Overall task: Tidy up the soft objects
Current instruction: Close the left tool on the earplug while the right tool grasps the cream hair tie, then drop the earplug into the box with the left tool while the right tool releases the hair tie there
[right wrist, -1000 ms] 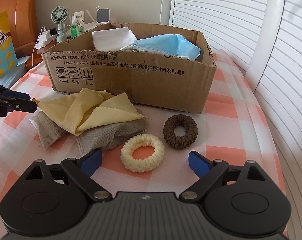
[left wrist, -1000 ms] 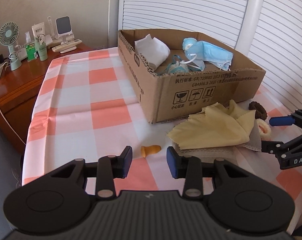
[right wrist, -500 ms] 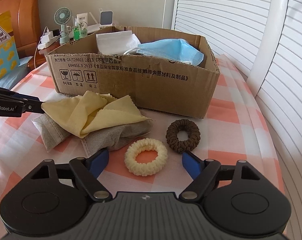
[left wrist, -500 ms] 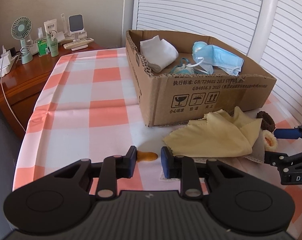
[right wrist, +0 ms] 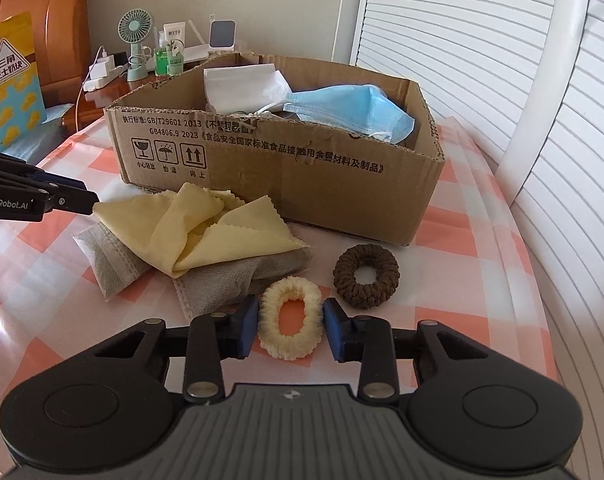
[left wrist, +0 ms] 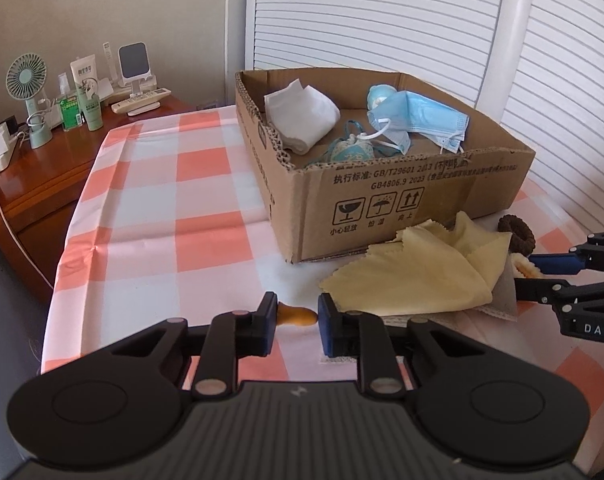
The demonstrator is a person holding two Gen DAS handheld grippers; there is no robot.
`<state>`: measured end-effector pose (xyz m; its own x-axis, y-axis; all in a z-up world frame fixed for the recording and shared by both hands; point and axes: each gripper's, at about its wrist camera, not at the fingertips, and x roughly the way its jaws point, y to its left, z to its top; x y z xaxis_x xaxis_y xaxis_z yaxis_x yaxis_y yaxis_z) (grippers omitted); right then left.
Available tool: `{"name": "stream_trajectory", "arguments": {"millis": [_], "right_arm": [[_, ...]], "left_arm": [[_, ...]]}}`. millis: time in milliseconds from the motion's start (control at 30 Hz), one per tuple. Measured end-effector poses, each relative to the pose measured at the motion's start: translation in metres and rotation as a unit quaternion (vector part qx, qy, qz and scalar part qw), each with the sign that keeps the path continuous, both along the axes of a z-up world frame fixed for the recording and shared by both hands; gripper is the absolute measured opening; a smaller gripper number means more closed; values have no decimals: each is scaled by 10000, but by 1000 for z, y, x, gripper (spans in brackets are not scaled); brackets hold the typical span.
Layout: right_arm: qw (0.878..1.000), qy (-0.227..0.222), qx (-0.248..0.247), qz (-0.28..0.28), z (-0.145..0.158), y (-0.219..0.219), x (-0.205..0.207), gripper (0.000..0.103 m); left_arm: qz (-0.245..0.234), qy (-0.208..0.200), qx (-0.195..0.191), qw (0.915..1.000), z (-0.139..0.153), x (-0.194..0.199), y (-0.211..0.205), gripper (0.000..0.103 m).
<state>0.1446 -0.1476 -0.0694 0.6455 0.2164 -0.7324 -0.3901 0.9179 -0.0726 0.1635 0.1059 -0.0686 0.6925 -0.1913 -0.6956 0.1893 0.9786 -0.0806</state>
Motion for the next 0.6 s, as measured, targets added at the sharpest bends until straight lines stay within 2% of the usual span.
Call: {"name": "stream_trajectory", "arguments": {"millis": [200,433,600], "right_arm": [[9999,-62,24,79,13,-4,-6,38],[9997,-163,37,186,32,-13,-10,38],[9992,-307,24,266,48,-17,-7,38]], "left_arm": [[-449,-45,210,9988,16,-4,-1,20],[-1045,-35,261,9942,42,-9,-7,20],[-1374,-336,211,9897,73,1,-19,20]]}}
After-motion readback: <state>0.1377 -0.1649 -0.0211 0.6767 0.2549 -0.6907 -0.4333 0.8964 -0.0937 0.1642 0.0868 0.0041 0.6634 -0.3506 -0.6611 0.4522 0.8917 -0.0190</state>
